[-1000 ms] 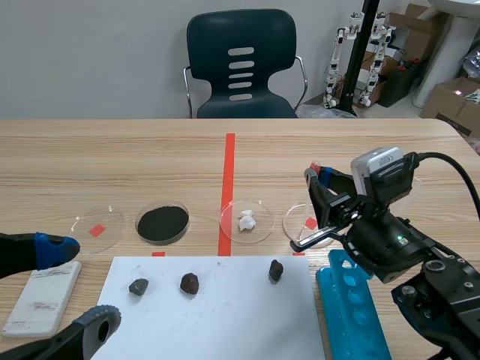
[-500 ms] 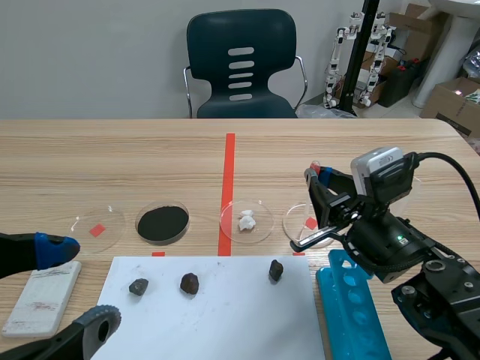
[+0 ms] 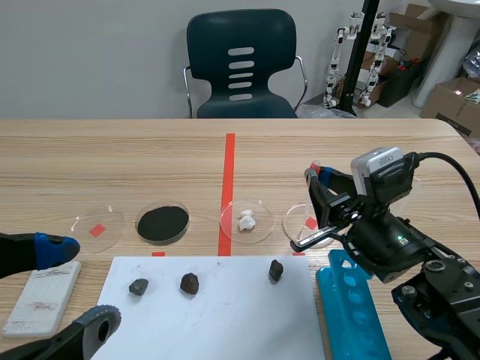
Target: Draw acid from the petri dish
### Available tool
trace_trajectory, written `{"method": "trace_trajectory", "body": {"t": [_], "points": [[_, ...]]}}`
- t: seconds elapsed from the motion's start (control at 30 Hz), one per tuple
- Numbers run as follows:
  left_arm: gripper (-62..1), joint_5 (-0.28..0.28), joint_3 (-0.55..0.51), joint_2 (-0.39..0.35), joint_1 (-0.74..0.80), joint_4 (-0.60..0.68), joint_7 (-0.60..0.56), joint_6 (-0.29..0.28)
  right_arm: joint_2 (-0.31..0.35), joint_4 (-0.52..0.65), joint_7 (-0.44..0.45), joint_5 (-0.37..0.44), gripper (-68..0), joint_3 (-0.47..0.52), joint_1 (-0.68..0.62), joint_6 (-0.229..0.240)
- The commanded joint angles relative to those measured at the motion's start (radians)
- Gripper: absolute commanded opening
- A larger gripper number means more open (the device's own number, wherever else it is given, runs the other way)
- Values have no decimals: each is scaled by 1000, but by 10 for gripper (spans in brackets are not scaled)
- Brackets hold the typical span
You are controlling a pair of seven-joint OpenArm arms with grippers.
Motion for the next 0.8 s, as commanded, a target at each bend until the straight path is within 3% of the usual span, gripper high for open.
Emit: {"method": "trace_trajectory", "body": {"t": [0.0, 0.2, 0.53, 0.77], "points": [[-84, -10, -3, 5, -3, 13, -14, -3, 10, 27, 14, -4, -634, 8, 11, 1], [-84, -10, -3, 5, -3, 13, -14, -3, 37, 171, -77, -2, -633, 8, -15, 10], [-84, -10, -3, 5, -3, 13, -14, -3, 134, 533, -226, 154, -634, 8, -172, 12], [-84, -10, -3, 5, -3, 13, -14, -3, 235, 771, -324, 214, -634, 8, -348, 12]]}}
